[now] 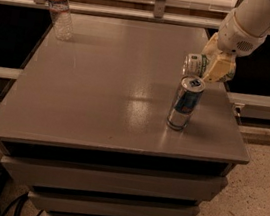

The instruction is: Move 7up can near redbull can

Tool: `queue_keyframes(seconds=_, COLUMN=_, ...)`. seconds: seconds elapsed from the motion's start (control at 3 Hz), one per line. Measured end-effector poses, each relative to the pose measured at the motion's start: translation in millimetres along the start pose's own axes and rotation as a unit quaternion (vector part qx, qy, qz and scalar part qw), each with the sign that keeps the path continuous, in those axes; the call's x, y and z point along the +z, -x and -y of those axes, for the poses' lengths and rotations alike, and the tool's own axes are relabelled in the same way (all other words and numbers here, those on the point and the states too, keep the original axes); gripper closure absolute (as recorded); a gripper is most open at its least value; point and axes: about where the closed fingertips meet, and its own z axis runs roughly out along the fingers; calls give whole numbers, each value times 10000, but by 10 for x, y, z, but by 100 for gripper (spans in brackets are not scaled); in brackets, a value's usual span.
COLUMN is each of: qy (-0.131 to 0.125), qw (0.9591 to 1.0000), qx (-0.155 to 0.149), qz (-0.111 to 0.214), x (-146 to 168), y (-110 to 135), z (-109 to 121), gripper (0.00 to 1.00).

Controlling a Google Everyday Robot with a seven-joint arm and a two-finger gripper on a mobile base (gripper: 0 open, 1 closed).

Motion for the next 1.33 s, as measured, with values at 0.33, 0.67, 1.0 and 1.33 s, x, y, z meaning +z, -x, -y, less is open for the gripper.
queue_keyframes(seconds=0.33, qy=131, qw=9997, qx=192, qz=50, x=24, y=-11, z=-179, gripper=100)
queue_keyframes(seconds=0.67, qy=212, qw=9990, qx=381, qz=94, x=30, y=-49, z=-337, gripper=100)
queue_keyframes(seconds=1.0, qy=284, qw=9980, qx=547, qz=124, x=38, y=-99, z=-477, gripper=100)
queue_keyframes(seconds=1.33, qy=347, qw=9967, qx=724, qz=145, x=49, y=-170, z=-604, gripper=100)
